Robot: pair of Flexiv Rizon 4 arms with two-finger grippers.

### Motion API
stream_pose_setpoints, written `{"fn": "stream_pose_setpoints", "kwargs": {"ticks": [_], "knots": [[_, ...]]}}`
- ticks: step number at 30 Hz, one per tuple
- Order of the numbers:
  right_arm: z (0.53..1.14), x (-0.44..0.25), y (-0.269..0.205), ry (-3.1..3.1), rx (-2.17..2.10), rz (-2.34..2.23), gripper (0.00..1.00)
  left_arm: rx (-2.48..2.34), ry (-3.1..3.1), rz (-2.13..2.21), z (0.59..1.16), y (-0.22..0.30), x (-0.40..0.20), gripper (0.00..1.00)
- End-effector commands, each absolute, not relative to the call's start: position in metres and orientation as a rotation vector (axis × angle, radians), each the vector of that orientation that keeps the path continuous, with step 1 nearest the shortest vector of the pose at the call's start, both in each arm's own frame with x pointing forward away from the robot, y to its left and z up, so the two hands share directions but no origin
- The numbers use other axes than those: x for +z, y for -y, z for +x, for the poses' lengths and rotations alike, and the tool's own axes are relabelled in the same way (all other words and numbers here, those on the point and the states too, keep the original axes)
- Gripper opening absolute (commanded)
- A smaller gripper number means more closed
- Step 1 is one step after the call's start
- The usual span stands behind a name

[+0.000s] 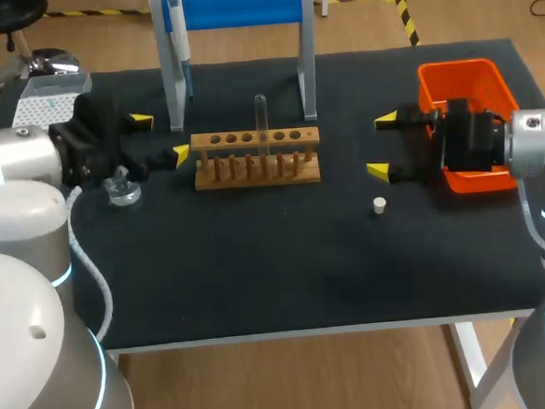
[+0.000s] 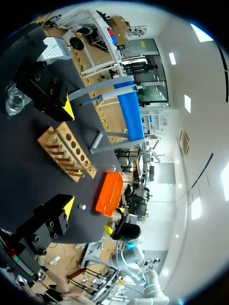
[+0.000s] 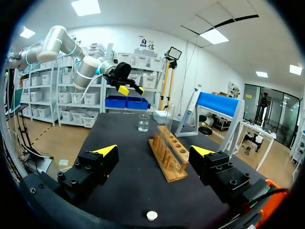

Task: Invert the test tube, pick up the pipette, mount the tip to pipette, aspirate from beaker and dispense into the tube, eject the tip, return the pipette, and cap with the stopper.

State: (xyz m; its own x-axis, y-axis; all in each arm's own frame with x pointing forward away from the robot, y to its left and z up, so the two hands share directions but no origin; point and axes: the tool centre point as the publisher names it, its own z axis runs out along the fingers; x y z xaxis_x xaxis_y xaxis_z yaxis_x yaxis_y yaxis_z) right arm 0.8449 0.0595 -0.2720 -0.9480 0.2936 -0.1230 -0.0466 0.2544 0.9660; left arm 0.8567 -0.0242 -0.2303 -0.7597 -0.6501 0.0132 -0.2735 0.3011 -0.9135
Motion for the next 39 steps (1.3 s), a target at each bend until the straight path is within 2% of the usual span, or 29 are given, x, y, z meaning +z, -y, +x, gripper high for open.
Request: {"fn": "stream_pose_setpoints", "kwargs": {"ticks": [1,24,39], "knots": [[0.844,-0.272,-0.059,-2.25,1.75,0.228,1.0,-1.453,-2.22,-0.833,0.855,0.024,-0.245,1.0],[0.844,-0.272,-0.059,-2.25,1.75,0.228,1.0,-1.462,-2.232,-0.836,0.856,0.023,-0.249,1.0],[0.896,-0.267,-0.108,-2.304,1.985,0.026,1.0,-1.462,-2.232,-0.836,0.856,0.023,-0.249,1.0]]}}
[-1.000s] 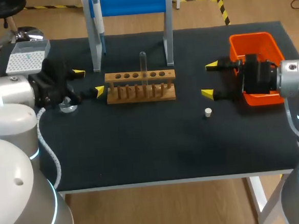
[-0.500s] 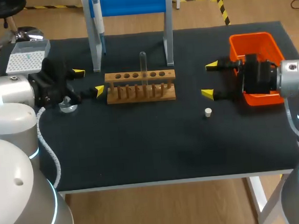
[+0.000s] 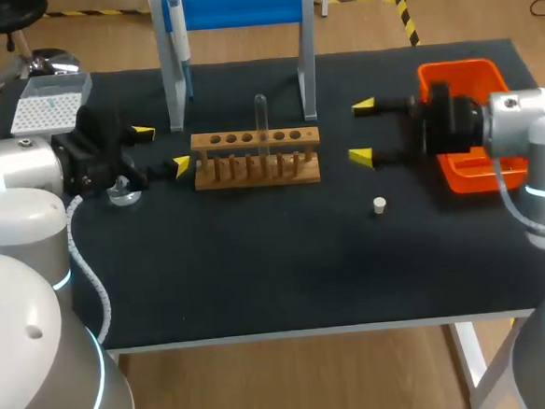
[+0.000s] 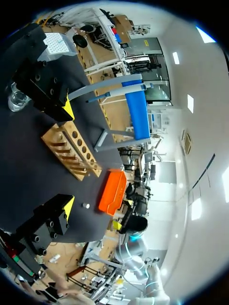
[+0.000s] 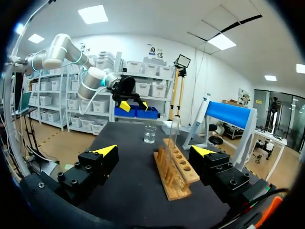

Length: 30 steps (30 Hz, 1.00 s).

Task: Invert the test tube, pick up the pipette, mount the tip to pipette, aspirate from beaker and dispense into the tube, eject the tip, return the pipette, and cap with the stopper.

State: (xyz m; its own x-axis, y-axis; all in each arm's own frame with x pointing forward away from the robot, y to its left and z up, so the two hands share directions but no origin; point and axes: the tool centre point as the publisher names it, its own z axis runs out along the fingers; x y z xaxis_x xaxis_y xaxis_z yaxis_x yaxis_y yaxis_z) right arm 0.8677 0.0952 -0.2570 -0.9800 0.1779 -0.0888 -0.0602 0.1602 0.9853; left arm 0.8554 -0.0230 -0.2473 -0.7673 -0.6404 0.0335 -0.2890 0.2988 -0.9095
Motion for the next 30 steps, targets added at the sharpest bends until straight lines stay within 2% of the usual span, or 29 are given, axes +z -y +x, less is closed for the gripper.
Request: {"fn": "stream_pose_setpoints", "kwargs": {"ticks": [1,30], "knots": [[0.899,-0.268,-0.112,-2.315,1.991,0.021,1.0,-1.462,-2.232,-0.836,0.856,0.023,-0.249,1.0],[0.926,-0.271,-0.192,-2.287,2.217,-0.091,1.0,-1.462,-2.232,-0.836,0.856,0.023,-0.249,1.0]]}}
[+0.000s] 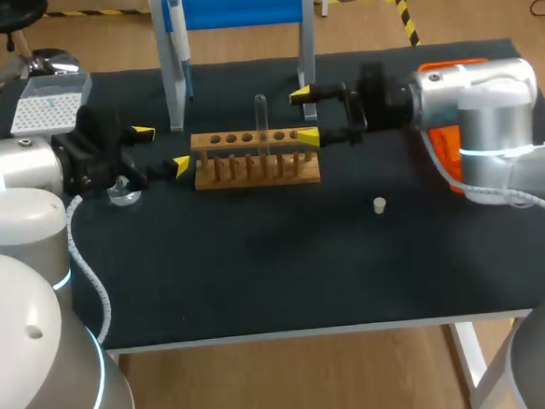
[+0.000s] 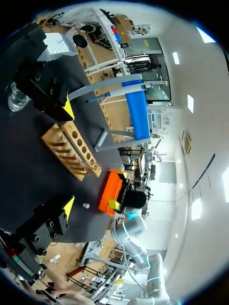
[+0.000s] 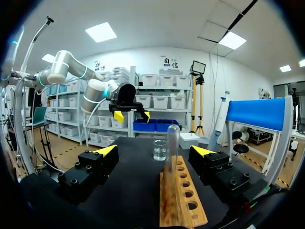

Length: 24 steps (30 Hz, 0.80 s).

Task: Invert the test tube, pick up the pipette, mount the tip to pipette, aspirate from beaker and dispense into the tube, eject the tip, return the pipette, and cap with the stopper.

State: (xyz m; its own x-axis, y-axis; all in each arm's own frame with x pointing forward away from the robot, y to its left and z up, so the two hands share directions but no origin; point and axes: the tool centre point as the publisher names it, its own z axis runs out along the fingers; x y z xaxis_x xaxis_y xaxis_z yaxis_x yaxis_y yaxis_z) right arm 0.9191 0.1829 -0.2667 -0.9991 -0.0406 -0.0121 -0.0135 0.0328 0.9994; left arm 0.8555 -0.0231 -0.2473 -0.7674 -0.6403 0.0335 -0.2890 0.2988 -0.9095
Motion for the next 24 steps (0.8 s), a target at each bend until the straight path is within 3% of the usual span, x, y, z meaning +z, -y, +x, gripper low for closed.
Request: {"fn": "stream_pose_setpoints", "kwargs": {"ticks": [1,24], "knots": [[0.927,-0.272,-0.195,2.223,-2.153,0.089,1.0,-1.462,-2.232,-0.836,0.856,0.023,-0.249,1.0],[0.945,-0.281,-0.23,2.228,-2.159,0.061,0.96,-1.462,-2.232,-0.836,0.856,0.023,-0.249,1.0]]}}
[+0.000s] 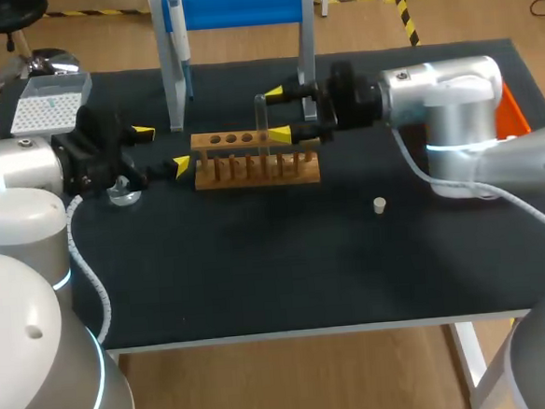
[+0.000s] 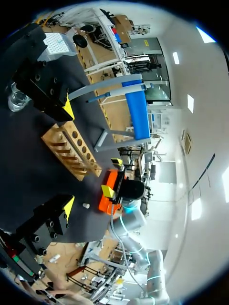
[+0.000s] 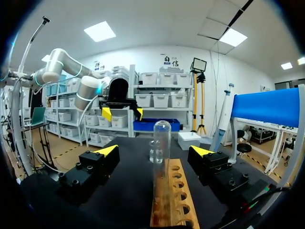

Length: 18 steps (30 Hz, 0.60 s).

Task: Invert the test tube, pick up the pipette, mount the tip to pipette, aspirate from beaker and dispense into the tube, eject the tip, return the pipette, and cap with the stopper.

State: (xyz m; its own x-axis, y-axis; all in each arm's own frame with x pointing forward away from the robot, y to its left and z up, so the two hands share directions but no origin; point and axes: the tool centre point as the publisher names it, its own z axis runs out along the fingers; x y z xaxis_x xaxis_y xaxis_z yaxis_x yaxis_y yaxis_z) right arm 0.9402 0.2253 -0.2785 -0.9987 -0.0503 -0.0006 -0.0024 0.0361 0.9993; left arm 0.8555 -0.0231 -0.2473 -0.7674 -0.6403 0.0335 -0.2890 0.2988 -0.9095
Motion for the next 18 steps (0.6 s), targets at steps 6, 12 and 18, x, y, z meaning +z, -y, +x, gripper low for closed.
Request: {"fn": "stream_pose_setpoints", "kwargs": {"ticks": [6,12,18], "knots": [[0.946,-0.282,-0.238,2.215,-2.165,0.057,0.95,-1.462,-2.232,-0.836,0.856,0.023,-0.249,1.0],[0.945,-0.283,-0.245,2.2,-2.169,0.059,0.87,-1.462,-2.232,-0.836,0.856,0.023,-0.249,1.0],[0.946,-0.285,-0.249,2.198,-2.169,0.061,0.84,-1.462,-2.232,-0.836,0.856,0.023,-0.249,1.0]]}}
